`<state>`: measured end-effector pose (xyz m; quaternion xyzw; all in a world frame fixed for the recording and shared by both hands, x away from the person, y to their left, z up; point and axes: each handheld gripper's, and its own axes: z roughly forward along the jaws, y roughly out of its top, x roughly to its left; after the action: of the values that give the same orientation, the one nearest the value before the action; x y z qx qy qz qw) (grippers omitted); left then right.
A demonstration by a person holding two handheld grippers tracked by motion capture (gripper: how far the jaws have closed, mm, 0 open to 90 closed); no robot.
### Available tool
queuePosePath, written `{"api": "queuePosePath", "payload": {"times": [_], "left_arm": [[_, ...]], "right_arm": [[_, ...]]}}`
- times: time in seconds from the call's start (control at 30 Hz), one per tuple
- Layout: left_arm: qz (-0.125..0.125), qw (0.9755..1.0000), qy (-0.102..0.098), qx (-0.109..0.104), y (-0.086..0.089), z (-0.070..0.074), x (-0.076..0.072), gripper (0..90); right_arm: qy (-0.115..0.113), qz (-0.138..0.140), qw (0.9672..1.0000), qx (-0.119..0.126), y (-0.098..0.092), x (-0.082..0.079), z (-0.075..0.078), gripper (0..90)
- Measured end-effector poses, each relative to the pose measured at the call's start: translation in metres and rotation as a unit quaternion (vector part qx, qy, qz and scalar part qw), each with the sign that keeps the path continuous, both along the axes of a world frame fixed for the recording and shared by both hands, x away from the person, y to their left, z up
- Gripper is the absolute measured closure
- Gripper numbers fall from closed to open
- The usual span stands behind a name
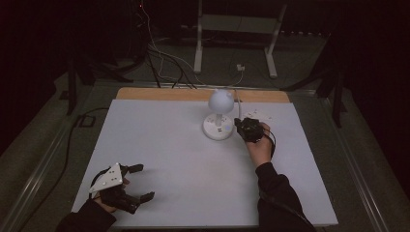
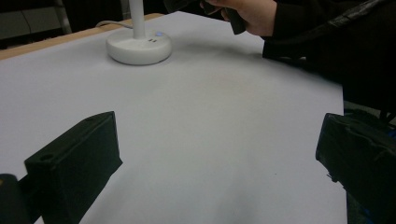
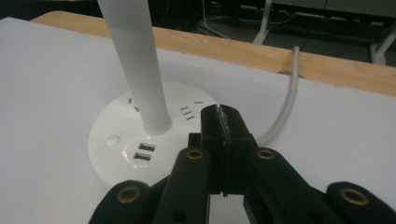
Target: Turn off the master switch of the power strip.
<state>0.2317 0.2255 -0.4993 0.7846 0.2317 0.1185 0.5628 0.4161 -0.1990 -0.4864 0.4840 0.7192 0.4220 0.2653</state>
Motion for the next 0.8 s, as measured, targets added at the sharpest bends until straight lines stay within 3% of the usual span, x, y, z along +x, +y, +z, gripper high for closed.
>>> {"api": "queuePosePath", "payload": {"times": [0.8], "left_arm": [[0.0,1.0,-0.001,0.002,0.0,0.0,0.0,0.3]], "right_arm": [[0.015,0.019,0.9991,-0.035,0.019,0.008,-0.019,90.0]]}}
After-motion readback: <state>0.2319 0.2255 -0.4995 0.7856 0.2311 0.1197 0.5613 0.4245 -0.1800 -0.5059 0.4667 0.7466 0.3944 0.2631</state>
